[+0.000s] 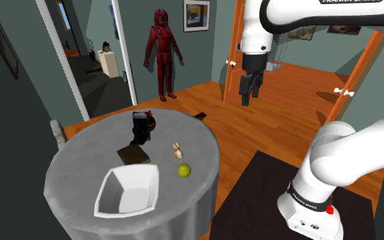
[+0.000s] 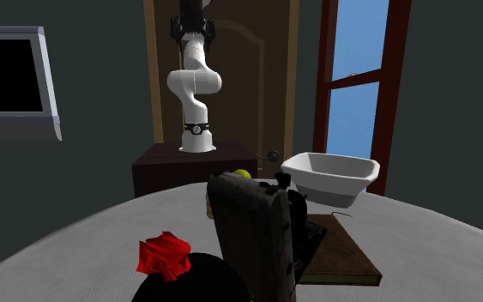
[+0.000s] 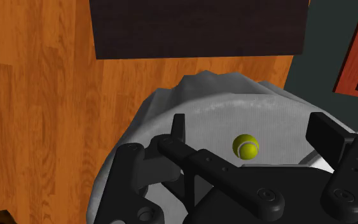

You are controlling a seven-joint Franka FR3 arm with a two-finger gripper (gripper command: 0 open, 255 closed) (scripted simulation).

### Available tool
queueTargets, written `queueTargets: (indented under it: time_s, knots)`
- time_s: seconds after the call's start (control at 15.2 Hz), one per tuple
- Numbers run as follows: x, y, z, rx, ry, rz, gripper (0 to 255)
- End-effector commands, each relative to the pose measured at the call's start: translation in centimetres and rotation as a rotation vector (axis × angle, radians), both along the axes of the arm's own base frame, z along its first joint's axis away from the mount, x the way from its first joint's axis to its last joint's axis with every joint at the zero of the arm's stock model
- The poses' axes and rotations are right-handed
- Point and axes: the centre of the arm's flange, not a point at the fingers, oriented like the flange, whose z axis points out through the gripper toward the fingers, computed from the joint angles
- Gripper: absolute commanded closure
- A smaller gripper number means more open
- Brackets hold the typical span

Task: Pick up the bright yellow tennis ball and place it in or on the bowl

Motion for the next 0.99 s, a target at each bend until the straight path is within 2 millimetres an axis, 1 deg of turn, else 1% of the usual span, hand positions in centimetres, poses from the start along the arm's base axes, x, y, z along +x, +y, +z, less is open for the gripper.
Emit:
queueTargets:
  time_s: [0.0,0.92]
  knots:
    - [0.0,0.0,0.0,0.000,0.000,0.000,0]
    - [9.9,6.4,-14.8,-0.054,0.017,0.040,0]
